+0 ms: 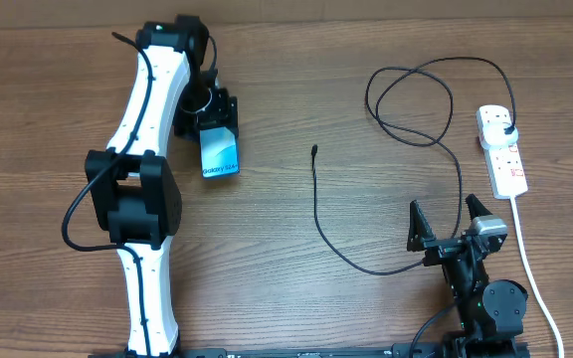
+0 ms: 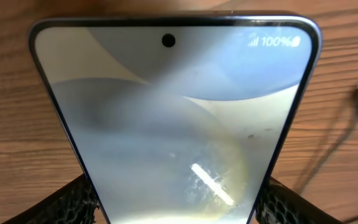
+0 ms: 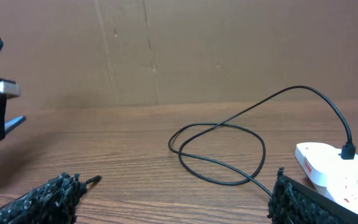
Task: Plug charger to phone and switch on socket
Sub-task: 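Raise and tilt the phone with the left gripper, bottom edge toward right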
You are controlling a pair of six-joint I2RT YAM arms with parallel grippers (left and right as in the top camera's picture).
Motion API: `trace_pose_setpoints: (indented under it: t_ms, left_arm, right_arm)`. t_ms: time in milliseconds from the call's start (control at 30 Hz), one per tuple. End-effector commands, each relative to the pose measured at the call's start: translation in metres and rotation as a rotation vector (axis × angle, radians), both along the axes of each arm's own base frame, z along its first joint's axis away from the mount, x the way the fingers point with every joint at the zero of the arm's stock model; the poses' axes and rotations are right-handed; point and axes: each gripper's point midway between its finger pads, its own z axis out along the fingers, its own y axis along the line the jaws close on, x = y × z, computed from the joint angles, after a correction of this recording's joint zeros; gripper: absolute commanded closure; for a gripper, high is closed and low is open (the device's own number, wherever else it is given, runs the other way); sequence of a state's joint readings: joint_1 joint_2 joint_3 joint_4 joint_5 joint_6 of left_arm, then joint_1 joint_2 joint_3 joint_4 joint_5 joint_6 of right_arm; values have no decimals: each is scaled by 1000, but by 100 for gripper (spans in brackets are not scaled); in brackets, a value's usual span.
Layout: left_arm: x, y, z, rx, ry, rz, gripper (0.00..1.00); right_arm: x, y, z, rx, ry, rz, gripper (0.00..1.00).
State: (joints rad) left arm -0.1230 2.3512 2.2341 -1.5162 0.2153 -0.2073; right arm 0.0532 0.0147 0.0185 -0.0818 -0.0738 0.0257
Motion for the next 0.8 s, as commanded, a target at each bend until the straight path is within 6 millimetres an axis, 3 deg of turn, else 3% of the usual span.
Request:
trace_pose_setpoints:
  t_ms: [0, 333, 767]
  left_arm:
    - [6, -18, 21, -89, -38, -2, 30]
    - [0, -22, 37, -118, -24, -1, 34]
    - [-14, -58, 55, -356, 28, -38, 33]
  right_arm:
    - [0, 1, -1, 4, -5, 2, 0]
    - [0, 1, -2, 3, -5, 2, 0]
    - [0, 1, -1, 3, -5, 2, 0]
